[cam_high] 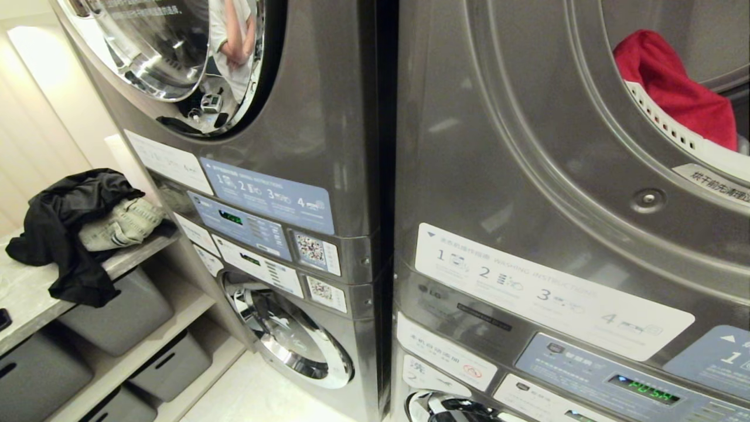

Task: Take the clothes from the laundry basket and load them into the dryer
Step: Close the dryer

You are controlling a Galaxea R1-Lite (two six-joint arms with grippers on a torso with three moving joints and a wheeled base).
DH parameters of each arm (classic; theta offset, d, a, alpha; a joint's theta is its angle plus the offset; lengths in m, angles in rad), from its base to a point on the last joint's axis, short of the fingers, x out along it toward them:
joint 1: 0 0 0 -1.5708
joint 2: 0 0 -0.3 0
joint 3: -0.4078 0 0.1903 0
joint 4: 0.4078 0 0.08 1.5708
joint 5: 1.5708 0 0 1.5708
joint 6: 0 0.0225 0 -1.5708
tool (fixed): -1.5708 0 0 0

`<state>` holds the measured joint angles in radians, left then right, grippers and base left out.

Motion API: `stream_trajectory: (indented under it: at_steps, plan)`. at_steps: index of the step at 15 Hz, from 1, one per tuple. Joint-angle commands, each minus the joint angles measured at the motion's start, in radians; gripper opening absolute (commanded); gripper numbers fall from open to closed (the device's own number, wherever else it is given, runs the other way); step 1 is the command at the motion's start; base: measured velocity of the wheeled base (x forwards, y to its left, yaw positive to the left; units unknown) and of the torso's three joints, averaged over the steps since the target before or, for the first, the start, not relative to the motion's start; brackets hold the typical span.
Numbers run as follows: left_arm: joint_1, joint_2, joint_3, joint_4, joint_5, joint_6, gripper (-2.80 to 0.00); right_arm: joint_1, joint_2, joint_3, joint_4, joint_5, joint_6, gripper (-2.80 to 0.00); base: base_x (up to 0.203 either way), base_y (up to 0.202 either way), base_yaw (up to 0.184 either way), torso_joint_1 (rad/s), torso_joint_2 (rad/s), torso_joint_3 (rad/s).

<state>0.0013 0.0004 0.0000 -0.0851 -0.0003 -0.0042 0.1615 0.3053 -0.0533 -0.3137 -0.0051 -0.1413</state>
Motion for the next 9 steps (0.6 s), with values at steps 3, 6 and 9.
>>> stream_trajectory:
  at_steps: [3, 6, 9]
  plan:
    - [0.000, -0.002, 0.033, -0.001, -0.001, 0.000, -2.80, -0.081, -0.028, 0.055, 0.232, 0.000, 0.011, -2.80, 0.000, 0.000, 0.000, 0.000, 0.00, 0.000]
    - [0.000, -0.002, 0.032, -0.001, 0.000, 0.000, -2.80, -0.196, -0.062, 0.054, 0.320, 0.056, 0.008, -2.80, 0.000, 0.000, 0.000, 0.000, 0.00, 0.000]
    - [0.000, -0.002, 0.032, -0.001, -0.001, 0.001, -2.80, -0.176, -0.253, 0.055, 0.321, 0.061, -0.001, -2.80, 0.000, 0.000, 0.000, 0.000, 0.00, 0.000]
